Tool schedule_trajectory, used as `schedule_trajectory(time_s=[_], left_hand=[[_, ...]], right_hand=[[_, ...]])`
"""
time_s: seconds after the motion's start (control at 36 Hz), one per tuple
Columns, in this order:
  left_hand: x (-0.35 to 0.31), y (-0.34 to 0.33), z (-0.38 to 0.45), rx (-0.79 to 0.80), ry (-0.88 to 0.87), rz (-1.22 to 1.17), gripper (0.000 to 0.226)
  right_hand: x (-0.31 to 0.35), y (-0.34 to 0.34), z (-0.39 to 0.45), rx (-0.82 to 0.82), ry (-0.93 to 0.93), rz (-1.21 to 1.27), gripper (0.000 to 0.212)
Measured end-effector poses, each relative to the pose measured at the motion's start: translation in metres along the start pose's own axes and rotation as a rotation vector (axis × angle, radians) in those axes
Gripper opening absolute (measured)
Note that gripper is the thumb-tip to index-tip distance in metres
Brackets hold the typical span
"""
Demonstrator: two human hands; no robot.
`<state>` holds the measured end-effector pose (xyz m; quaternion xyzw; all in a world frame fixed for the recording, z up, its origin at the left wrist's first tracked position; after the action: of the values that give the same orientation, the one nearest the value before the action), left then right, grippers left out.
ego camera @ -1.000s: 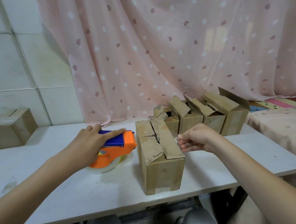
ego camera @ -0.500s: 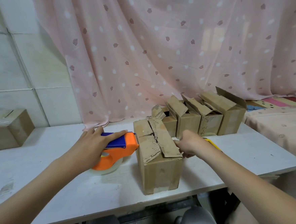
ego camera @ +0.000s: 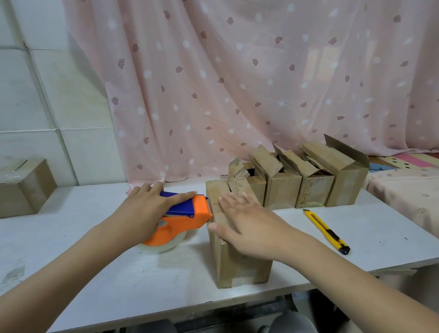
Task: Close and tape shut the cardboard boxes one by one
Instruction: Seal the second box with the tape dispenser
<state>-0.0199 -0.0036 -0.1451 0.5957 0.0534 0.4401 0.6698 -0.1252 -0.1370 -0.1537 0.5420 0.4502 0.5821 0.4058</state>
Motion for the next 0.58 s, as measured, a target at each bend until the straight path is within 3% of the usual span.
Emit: schedule_trajectory(time_s=[0.22,0.58], left_hand=[[0.009,0.003,-0.009,-0.048,0.025,-0.049,0.092],[0.032,0.008,-0.031,-0.109,0.058,-0.110,0.102]], right_hand=[[-0.006,-0.012,0.003,-0.028,-0.031,-0.056,0.094],[-0.002,-0.009,0.000,-0.044,-0.053,-0.062,0.082]])
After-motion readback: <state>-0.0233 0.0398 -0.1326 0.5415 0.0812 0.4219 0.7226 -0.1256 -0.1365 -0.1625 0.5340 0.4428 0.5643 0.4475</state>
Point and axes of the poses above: each hand's wrist, its own z-axis towards the middle knuckle, its own y-axis out of the back of the hand, x = y × z, the point moved 10 cm from there along z, towards the middle knuckle, and after that the axes turned 9 degrees about z, right-handed, at the moved point
